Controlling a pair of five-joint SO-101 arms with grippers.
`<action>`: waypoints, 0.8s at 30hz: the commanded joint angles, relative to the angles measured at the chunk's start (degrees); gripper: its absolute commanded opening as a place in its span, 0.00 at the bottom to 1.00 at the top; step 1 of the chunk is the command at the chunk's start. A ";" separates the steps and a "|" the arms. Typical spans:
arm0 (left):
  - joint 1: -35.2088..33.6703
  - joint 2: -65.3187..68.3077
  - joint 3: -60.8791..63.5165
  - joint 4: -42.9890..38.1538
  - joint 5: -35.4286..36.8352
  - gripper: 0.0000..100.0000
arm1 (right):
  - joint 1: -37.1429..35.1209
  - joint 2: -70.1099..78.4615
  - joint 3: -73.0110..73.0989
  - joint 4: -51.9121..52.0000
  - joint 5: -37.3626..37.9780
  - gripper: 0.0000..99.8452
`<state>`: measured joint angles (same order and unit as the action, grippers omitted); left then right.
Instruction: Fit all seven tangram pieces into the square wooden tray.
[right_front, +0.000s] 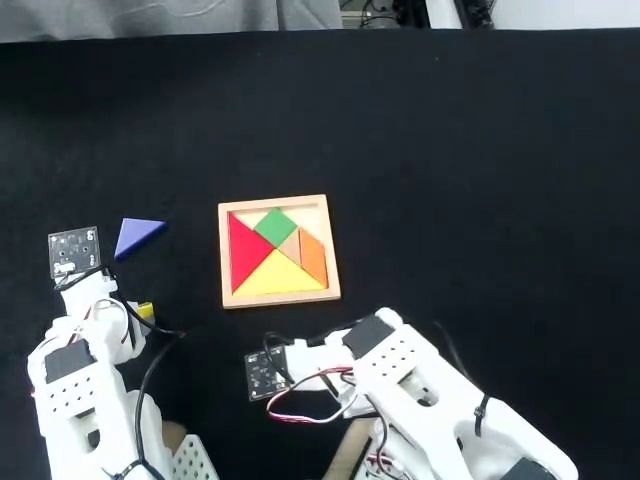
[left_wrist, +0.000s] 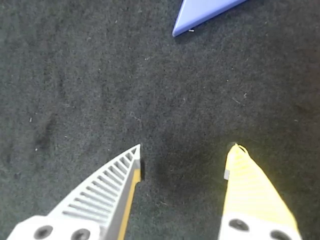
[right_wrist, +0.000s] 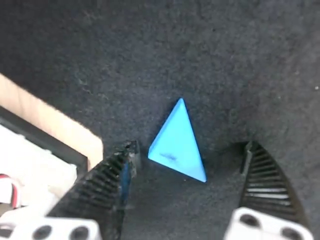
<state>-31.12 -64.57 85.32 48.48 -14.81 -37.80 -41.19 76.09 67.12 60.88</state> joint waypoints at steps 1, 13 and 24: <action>0.22 -0.62 -0.48 -0.70 -0.26 0.27 | 3.43 -0.57 -0.04 -0.53 -0.70 0.33; 0.22 -0.62 -0.48 -0.70 -0.35 0.27 | 1.05 16.84 -5.05 -3.16 -0.97 0.14; 0.31 -0.62 -0.48 -0.70 -0.44 0.27 | 0.62 16.84 -7.34 -1.05 -2.37 0.34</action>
<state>-31.12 -64.57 85.32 48.48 -14.81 -36.22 -26.68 69.41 64.84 58.95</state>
